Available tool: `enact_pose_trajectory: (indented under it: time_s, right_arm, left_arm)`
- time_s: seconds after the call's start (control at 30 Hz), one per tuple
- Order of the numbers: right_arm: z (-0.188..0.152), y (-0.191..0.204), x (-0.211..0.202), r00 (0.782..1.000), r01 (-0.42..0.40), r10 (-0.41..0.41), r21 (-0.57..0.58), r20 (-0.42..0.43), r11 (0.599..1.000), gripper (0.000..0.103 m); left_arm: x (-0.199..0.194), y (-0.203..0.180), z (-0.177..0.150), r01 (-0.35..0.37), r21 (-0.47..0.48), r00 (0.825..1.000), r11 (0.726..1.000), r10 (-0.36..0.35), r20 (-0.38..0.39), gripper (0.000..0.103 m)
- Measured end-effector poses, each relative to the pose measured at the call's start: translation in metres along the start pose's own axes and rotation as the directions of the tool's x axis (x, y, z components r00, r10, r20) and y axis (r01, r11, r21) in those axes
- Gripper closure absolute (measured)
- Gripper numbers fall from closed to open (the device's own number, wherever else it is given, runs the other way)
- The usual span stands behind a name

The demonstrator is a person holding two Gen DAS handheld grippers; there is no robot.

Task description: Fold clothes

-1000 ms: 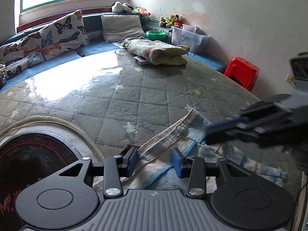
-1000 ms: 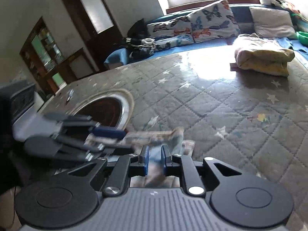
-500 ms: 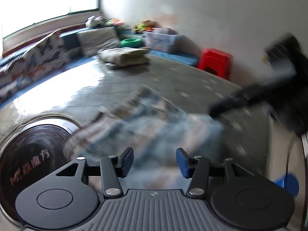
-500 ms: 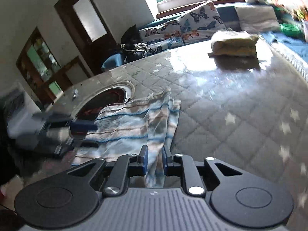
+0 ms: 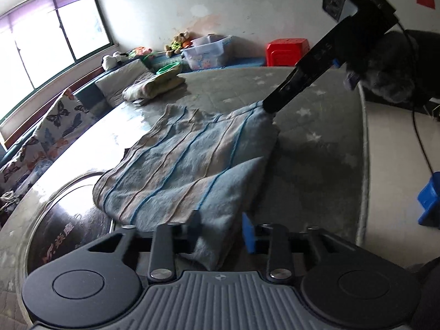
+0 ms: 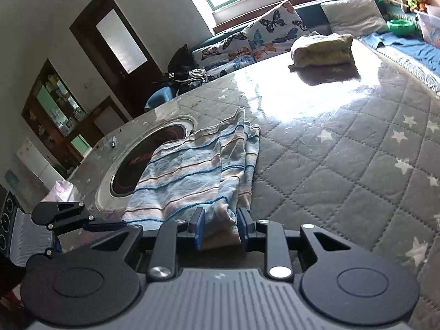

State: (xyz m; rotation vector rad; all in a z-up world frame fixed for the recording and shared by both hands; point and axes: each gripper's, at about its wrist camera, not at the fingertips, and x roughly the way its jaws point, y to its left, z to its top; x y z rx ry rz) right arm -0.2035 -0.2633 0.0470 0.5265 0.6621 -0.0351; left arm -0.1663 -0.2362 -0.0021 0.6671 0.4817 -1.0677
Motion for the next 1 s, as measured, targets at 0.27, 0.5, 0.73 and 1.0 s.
enact_pose_trajectory:
  time_s: [0.27, 0.5, 0.73, 1.0]
  right_arm:
    - [-0.002, 0.009, -0.004, 1.0, -0.018, 0.018, -0.014, 0.022, 1.0, 0.091]
    - [-0.021, -0.005, 0.011, 0.998, -0.032, 0.035, 0.056, -0.044, 0.998, 0.082]
    - [0.004, 0.014, -0.012, 0.999, -0.016, 0.018, -0.047, 0.049, 0.999, 0.082]
    - [-0.006, 0.025, 0.031, 0.998, 0.05, -0.052, -0.114, -0.017, 0.992, 0.082]
  left_arm:
    - [-0.026, 0.014, -0.004, -0.084, -0.118, 0.994, 0.989, 0.092, 0.067, 0.098]
    - [-0.015, 0.016, -0.02, -0.072, -0.159, 0.997, 0.985, 0.071, -0.012, 0.094]
    - [-0.032, 0.046, -0.014, 0.007, -0.295, 1.0, 0.956, -0.004, 0.011, 0.09]
    - [-0.028, 0.077, -0.012, 0.062, -0.516, 0.997, 0.854, -0.036, 0.062, 0.09]
